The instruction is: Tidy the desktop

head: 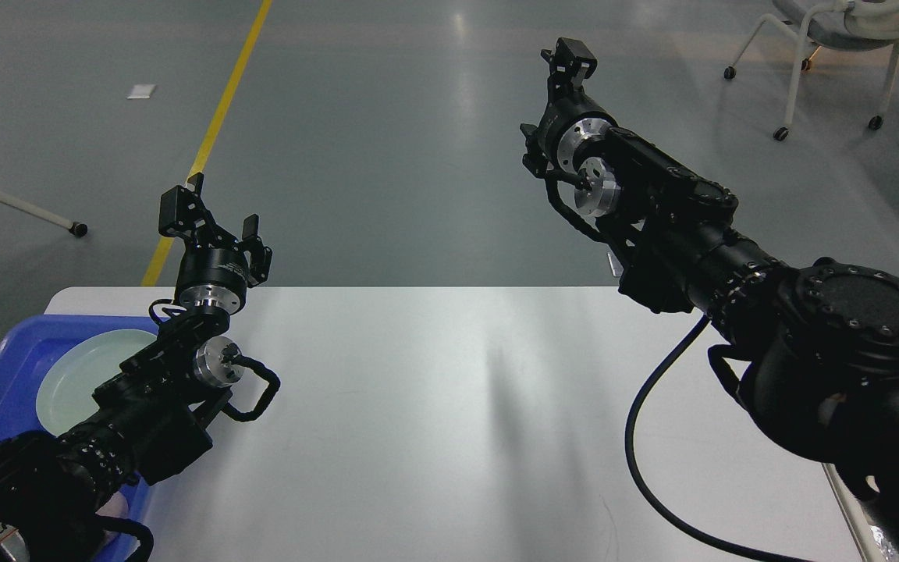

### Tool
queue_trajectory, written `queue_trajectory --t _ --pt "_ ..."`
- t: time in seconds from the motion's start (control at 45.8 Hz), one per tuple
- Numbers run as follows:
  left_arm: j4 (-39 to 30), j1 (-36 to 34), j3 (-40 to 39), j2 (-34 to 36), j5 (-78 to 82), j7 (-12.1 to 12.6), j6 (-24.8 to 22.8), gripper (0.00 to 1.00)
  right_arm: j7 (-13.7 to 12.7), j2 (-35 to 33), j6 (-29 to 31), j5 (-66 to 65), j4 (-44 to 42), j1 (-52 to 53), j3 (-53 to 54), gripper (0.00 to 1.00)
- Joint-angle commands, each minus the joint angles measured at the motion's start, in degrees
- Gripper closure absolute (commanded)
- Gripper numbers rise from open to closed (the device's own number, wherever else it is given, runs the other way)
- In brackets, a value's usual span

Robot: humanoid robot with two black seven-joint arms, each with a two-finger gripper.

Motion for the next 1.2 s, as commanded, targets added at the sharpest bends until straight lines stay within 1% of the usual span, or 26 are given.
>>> queue_trajectory --t 0.0,0.809,1.18 --pt "0.0 0.0 0.0 0.0 0.0 0.0 0.0 0.00 0.0 0.6 -0.1 0.0 -0.2 -0.1 -0.4 0.00" --pt "0.0 0.0 0.0 0.0 0.1 0.0 0.0 0.00 -0.1 0.3 -0.3 -0.2 -0.8 -10.6 -1.0 0.00" --pt "0.0 0.0 0.0 0.0 0.1 0.0 0.0 0.00 -0.1 0.2 -0.3 -0.1 -1.6 -12.7 -0.2 0.00"
